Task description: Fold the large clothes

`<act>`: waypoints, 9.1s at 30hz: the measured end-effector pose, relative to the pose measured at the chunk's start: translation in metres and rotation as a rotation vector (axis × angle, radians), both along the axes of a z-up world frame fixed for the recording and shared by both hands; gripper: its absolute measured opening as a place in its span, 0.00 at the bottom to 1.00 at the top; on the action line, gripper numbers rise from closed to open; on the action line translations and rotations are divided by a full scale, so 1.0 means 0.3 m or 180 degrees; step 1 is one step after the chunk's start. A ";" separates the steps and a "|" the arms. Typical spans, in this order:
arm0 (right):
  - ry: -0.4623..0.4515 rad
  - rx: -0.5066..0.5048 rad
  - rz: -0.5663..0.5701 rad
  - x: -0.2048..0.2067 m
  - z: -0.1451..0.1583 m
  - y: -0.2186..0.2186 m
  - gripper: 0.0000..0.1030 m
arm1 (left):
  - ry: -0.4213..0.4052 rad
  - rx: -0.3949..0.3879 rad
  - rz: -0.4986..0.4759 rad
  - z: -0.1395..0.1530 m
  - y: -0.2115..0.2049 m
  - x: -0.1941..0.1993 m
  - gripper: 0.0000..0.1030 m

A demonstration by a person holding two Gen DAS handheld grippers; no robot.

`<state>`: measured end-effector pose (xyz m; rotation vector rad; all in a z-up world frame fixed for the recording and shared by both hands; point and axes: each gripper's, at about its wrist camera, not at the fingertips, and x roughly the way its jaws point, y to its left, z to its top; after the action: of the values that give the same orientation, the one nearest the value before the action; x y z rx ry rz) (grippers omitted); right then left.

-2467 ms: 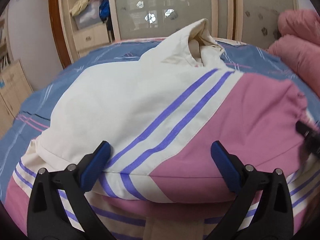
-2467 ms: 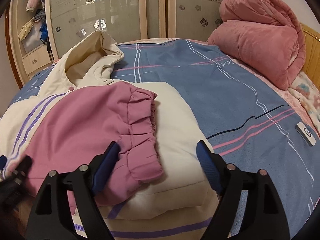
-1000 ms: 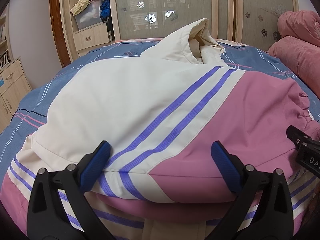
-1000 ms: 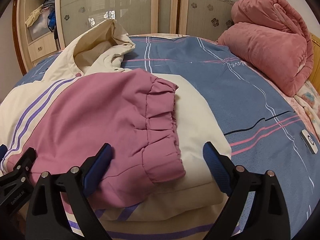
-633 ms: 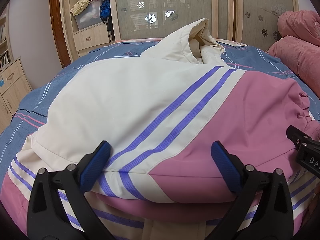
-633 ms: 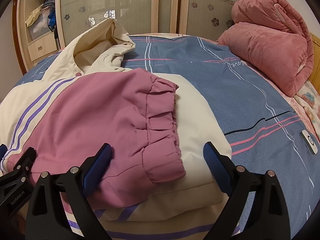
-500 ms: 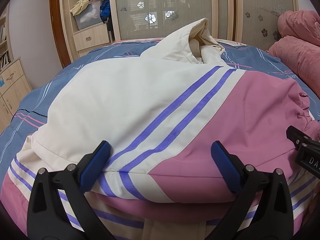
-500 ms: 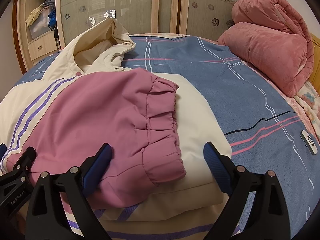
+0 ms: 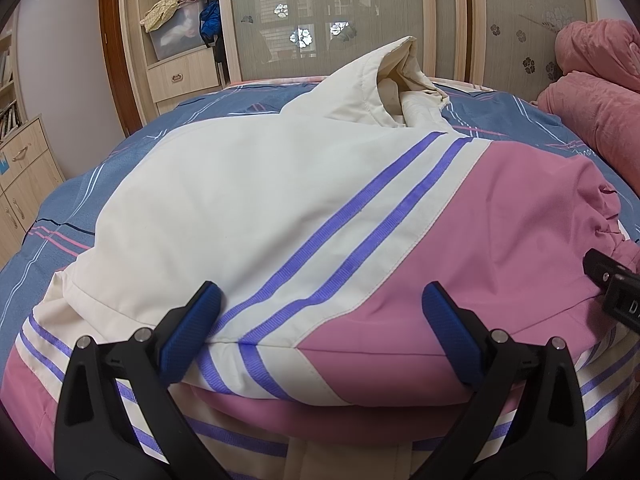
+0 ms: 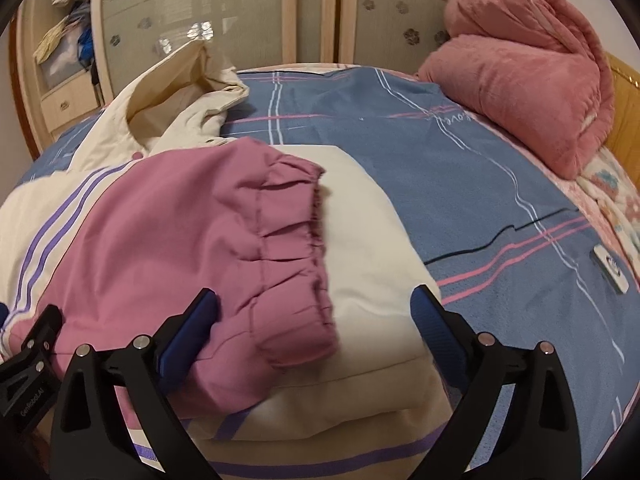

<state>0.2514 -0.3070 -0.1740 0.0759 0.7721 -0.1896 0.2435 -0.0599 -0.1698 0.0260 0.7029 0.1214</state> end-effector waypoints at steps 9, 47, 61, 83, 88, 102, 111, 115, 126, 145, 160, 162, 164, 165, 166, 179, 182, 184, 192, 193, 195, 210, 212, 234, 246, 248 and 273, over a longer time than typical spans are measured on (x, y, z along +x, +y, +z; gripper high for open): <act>-0.0069 0.0110 -0.0198 -0.011 0.013 -0.047 0.95 | 0.0001 0.0001 0.0001 -0.001 -0.002 -0.001 0.98; -0.0413 0.0378 -0.0395 -0.053 0.060 -0.102 0.99 | -0.0007 -0.0010 -0.0013 0.000 -0.006 -0.003 0.98; 0.0059 0.0332 0.0445 0.009 -0.021 0.061 0.77 | -0.0158 -0.0016 0.0150 0.050 0.006 -0.030 0.98; 0.0119 0.0239 0.0551 0.023 -0.018 0.066 0.86 | 0.0118 0.0030 0.0002 -0.003 0.028 0.128 0.98; 0.0125 0.0192 0.0568 0.026 -0.024 0.076 0.89 | 0.0116 0.0030 0.0002 -0.003 0.030 0.126 0.98; 0.0129 0.0182 0.0571 0.027 -0.026 0.078 0.90 | 0.0117 0.0033 0.0002 -0.005 0.027 0.125 0.98; 0.0131 0.0176 0.0568 0.026 -0.027 0.080 0.90 | 0.0116 0.0037 0.0000 -0.005 0.020 0.117 0.98; 0.0131 0.0176 0.0569 0.026 -0.026 0.080 0.90 | 0.0115 0.0037 -0.0001 -0.005 0.022 0.118 0.98; 0.0130 0.0171 0.0567 0.025 -0.026 0.081 0.90 | 0.0117 0.0039 -0.0002 -0.007 0.018 0.118 0.98; -0.0418 0.0091 0.0301 -0.050 0.071 0.037 0.92 | 0.0151 -0.0157 0.0339 0.039 0.192 0.072 0.98; 0.0083 0.0096 0.0422 0.003 -0.009 0.064 0.95 | 0.0106 -0.0110 0.0350 0.012 0.171 0.064 0.98; 0.0085 0.0089 0.0424 0.006 -0.011 0.067 0.95 | 0.0100 -0.0100 0.0356 0.012 0.168 0.062 0.98; 0.0089 0.0081 0.0428 0.011 -0.014 0.071 0.95 | 0.0097 -0.0094 0.0358 0.012 0.169 0.062 0.98; 0.0089 0.0081 0.0430 0.011 -0.014 0.070 0.95 | 0.0094 -0.0094 0.0356 0.012 0.169 0.059 0.98; 0.0090 0.0080 0.0429 0.012 -0.015 0.072 0.95 | 0.0091 -0.0093 0.0356 0.011 0.169 0.058 0.98; 0.0105 0.0042 0.0430 0.014 -0.018 0.078 0.95 | 0.0090 -0.0095 0.0356 0.010 0.168 0.057 0.98; 0.0108 0.0040 0.0430 0.016 -0.018 0.082 0.95 | 0.0090 -0.0098 0.0356 0.010 0.167 0.057 0.98; 0.0108 0.0037 0.0430 0.015 -0.018 0.083 0.96 | 0.0088 -0.0097 0.0357 0.009 0.167 0.058 0.98; 0.0108 0.0037 0.0430 0.015 -0.019 0.083 0.96 | 0.0112 -0.0110 0.0353 0.015 0.169 0.059 0.98; 0.0108 0.0036 0.0430 0.015 -0.019 0.083 0.96 | 0.0097 -0.0140 0.0379 0.032 0.173 0.053 0.98; 0.0114 0.0036 0.0438 0.015 -0.022 0.084 0.97 | 0.0003 -0.0324 0.0409 0.071 0.182 0.030 0.98; 0.0141 -0.0016 0.0453 0.022 -0.030 0.095 0.99 | 0.0171 0.0011 0.0126 0.009 0.121 0.100 0.98; 0.0143 -0.0011 0.0454 0.022 -0.029 0.095 0.99 | 0.0160 0.0019 0.0130 0.004 0.104 0.090 0.98; 0.0188 -0.0047 0.0185 0.028 -0.040 0.056 0.99 | 0.0139 0.0047 0.0139 0.000 0.094 0.088 0.98; 0.0199 -0.0062 0.0194 0.046 -0.044 0.056 0.99 | -0.0242 -0.0055 0.0066 0.078 0.059 0.002 0.98; 0.0200 -0.0063 0.0195 0.046 -0.045 0.057 0.99 | -0.0127 -0.0024 -0.0095 0.067 0.026 0.002 0.98; -0.0358 0.0974 0.0612 0.272 0.266 0.020 0.99 | 0.0058 0.0041 -0.0078 -0.032 0.012 0.049 0.98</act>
<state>0.3329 -0.3009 -0.0942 0.2985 0.6867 0.1159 0.2581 -0.0563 -0.1795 0.0481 0.7197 0.1022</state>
